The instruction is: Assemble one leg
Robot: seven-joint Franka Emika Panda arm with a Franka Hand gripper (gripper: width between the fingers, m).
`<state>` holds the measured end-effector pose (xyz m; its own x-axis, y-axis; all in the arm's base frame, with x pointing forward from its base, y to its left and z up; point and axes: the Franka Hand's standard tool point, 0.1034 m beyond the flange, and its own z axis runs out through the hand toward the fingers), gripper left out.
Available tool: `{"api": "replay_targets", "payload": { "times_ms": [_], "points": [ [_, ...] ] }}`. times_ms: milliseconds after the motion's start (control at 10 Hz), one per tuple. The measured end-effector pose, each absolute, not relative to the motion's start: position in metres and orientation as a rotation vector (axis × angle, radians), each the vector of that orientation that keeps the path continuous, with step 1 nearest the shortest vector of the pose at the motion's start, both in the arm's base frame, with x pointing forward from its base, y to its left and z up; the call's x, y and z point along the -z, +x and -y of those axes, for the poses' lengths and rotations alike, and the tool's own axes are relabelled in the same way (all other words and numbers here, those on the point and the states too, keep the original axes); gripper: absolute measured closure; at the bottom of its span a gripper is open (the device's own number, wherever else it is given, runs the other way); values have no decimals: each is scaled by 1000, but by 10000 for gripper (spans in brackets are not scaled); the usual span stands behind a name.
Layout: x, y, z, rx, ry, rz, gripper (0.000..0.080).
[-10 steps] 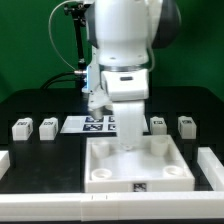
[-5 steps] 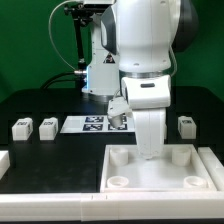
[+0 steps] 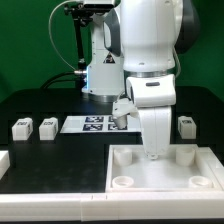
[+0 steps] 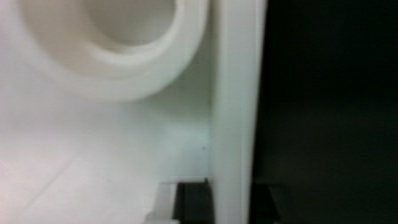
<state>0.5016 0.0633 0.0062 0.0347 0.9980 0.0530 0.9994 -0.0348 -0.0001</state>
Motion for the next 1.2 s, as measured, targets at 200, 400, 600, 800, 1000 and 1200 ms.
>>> {"api": "replay_targets", "payload": {
  "times_ms": [200,400,600,800,1000,1200],
  "points": [
    [-6,502,-63,59,-2234,2156,725],
    [-6,502,-63,59,-2234,2155,372],
    [-6,502,-63,59,-2234,2155,241],
    [-6,502,-62,59,-2235,2154,171],
    [-6,502,-62,59,-2235,2154,151],
    [-21,502,-63,54,-2288,2109,151]
  ]
}}
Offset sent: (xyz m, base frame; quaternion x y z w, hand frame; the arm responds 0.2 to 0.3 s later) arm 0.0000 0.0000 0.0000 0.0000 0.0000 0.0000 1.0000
